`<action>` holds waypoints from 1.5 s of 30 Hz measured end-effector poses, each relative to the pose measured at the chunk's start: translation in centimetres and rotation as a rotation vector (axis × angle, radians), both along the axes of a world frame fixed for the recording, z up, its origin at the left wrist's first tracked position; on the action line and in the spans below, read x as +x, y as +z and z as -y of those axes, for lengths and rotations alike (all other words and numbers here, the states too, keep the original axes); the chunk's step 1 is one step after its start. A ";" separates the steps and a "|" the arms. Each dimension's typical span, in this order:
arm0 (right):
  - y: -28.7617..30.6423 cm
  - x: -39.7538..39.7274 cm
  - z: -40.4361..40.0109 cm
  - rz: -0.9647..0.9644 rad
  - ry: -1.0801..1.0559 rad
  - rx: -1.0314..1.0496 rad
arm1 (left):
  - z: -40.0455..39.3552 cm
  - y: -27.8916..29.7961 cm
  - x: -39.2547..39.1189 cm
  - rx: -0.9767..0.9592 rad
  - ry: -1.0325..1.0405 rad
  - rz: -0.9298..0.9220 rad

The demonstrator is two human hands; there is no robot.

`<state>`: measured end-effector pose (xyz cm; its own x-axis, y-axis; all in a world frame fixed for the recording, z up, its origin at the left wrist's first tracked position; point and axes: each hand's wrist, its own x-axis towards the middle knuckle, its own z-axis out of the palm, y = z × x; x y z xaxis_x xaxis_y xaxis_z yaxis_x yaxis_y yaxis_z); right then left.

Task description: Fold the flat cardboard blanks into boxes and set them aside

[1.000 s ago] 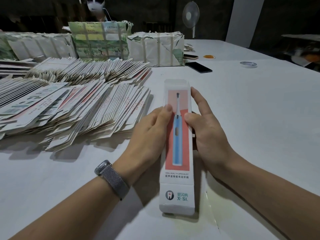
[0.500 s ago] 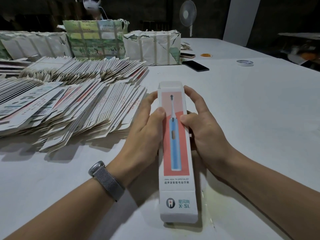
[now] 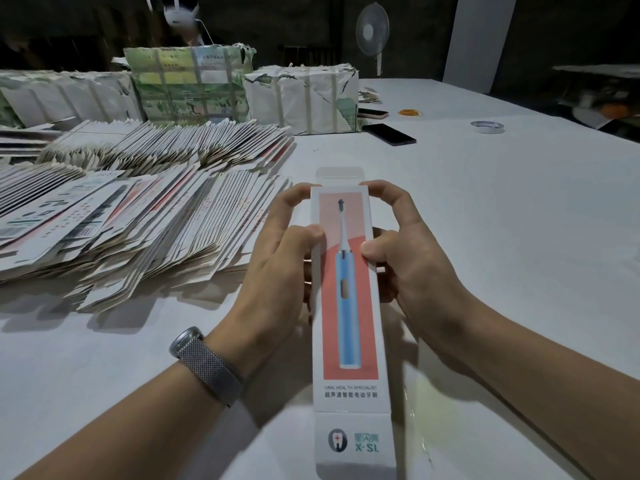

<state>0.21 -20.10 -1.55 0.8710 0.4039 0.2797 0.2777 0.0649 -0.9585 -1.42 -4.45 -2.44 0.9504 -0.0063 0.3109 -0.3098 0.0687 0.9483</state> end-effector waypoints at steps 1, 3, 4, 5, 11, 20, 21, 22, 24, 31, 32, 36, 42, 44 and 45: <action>0.0 0.0 0.0 0.004 -0.004 -0.004 | 0.1 0.0 0.0 -0.013 0.003 -0.003; 0.1 -0.1 0.0 0.020 -0.020 -0.002 | 0.4 0.2 -0.2 -0.030 0.009 -0.012; 0.1 -0.1 0.0 0.026 -0.032 0.007 | 0.6 0.3 -0.3 -0.039 0.006 -0.019; 0.1 -0.2 0.1 0.029 -0.042 0.019 | 0.8 0.5 -0.4 -0.053 -0.001 -0.026; 0.1 -0.1 -0.1 -0.001 -0.054 0.043 | 1.2 1.2 -0.6 -0.075 -0.003 -0.056; -0.1 0.2 0.1 0.020 -0.099 0.124 | 1.1 0.6 -0.9 0.090 -0.005 -0.008; -0.2 0.3 0.1 0.038 -0.123 0.131 | 1.1 0.3 -0.8 0.109 -0.004 0.011; -0.2 0.3 0.2 0.058 -0.139 0.134 | 1.0 0.1 -0.7 0.125 0.001 0.023; -0.1 0.4 0.3 0.081 -0.150 0.142 | 1.0 -0.1 -0.5 0.159 0.002 0.023; 0.2 0.2 0.2 0.130 -0.176 0.152 | 1.2 -0.2 -0.5 0.090 -0.027 -0.023; 0.2 0.2 0.2 0.127 -0.179 0.154 | 1.2 -0.2 -0.6 0.083 -0.032 -0.038; 0.5 0.0 0.4 0.104 -0.183 0.152 | 1.4 -0.3 -1.0 0.078 -0.067 -0.075; 0.6 -0.1 0.1 0.101 -0.201 0.171 | 1.5 -0.4 -0.7 0.045 -0.049 -0.075; 0.5 -0.1 0.1 0.098 -0.193 0.186 | 1.3 -0.3 -0.5 0.036 -0.046 -0.081; 0.5 -0.1 0.1 0.091 -0.185 0.187 | 1.3 -0.4 -0.5 0.052 -0.050 -0.084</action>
<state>0.08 -20.24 -1.07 0.8930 0.1741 0.4149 0.3858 0.1781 -0.9052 -1.92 -5.71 -2.81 0.9712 -0.0686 0.2280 -0.2263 0.0319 0.9735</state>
